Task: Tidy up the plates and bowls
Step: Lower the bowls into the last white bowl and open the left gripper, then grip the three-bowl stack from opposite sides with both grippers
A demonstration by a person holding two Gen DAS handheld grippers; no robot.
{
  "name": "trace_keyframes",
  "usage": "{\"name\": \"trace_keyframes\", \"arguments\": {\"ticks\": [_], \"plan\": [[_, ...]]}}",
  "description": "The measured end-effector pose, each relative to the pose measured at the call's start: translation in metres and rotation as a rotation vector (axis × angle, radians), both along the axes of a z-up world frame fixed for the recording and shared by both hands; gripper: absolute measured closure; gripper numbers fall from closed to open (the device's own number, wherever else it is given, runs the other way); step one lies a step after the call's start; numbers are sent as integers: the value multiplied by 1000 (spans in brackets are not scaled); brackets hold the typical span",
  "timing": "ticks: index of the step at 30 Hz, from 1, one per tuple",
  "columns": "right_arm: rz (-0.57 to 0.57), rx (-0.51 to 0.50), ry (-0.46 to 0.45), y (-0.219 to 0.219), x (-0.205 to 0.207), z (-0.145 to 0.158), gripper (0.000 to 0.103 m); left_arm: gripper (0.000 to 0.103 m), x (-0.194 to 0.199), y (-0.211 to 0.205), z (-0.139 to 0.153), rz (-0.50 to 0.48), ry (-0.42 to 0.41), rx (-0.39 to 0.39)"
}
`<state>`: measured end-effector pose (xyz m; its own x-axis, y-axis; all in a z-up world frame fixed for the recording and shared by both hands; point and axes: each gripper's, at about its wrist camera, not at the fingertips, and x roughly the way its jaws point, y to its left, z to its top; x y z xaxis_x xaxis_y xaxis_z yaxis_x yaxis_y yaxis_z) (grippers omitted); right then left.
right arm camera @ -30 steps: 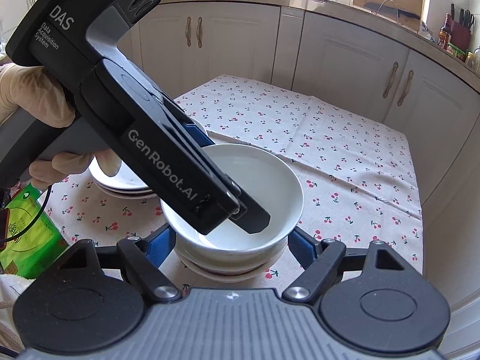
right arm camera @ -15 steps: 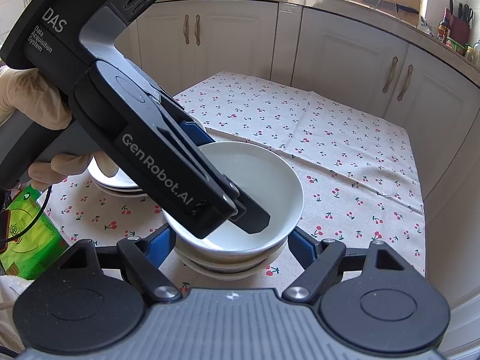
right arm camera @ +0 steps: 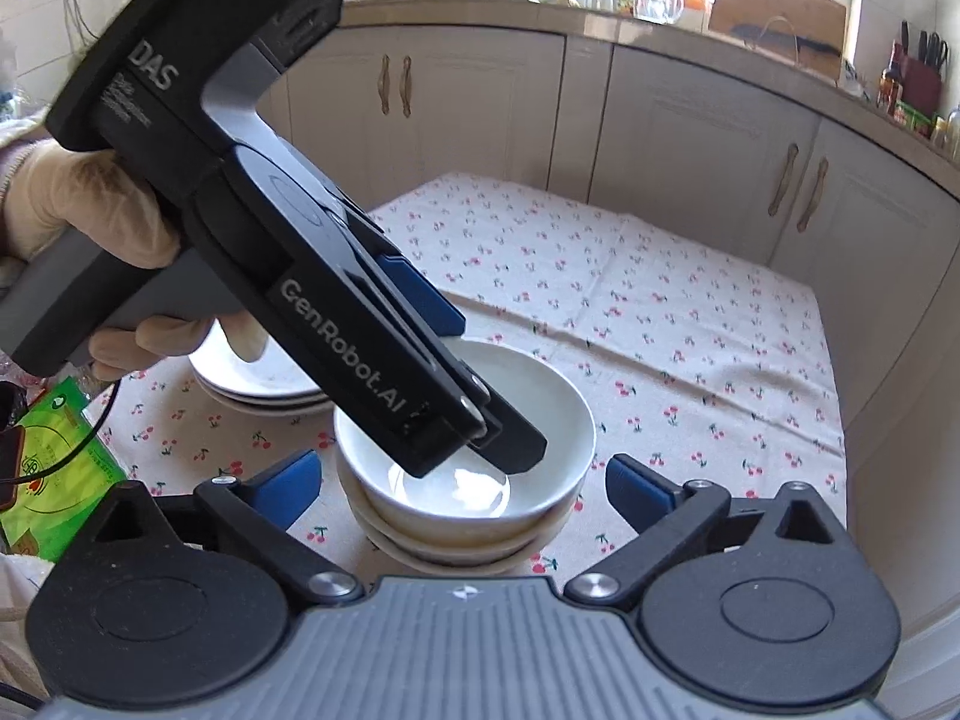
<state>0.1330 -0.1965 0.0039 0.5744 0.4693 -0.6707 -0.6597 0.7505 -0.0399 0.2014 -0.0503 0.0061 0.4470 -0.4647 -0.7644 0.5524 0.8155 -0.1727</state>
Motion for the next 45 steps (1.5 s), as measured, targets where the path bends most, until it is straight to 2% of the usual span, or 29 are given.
{"name": "trace_keyframes", "arguments": {"ticks": [5, 9, 15, 20, 25, 30, 35, 45], "plan": [[-13, -14, -10, -2, -1, -2, 0, 12, -10, 9, 9, 4, -43, -19], [-17, -15, -14, -8, -6, -3, 0, 9, -24, 26, 12, 18, -73, -66], [-17, -43, -23, -14, -16, -6, 0, 5, -55, 46, 7, 24, -143, -93], [-27, -68, 2, -19, -18, -17, 0, 4, -78, 49, -11, 7, -164, -31], [-22, -87, 27, -19, -17, -29, 0, 4, -87, 46, -32, -24, -152, 23], [-5, -111, 45, -18, -10, -41, 0, 4, -83, 40, -48, -60, -139, 68], [-5, -132, 97, -17, 5, -61, 0, 4, -72, 36, -59, -86, -104, 70], [22, -137, 166, -20, 25, -82, 0, 4, -55, 22, -63, -186, -101, 108]]}}
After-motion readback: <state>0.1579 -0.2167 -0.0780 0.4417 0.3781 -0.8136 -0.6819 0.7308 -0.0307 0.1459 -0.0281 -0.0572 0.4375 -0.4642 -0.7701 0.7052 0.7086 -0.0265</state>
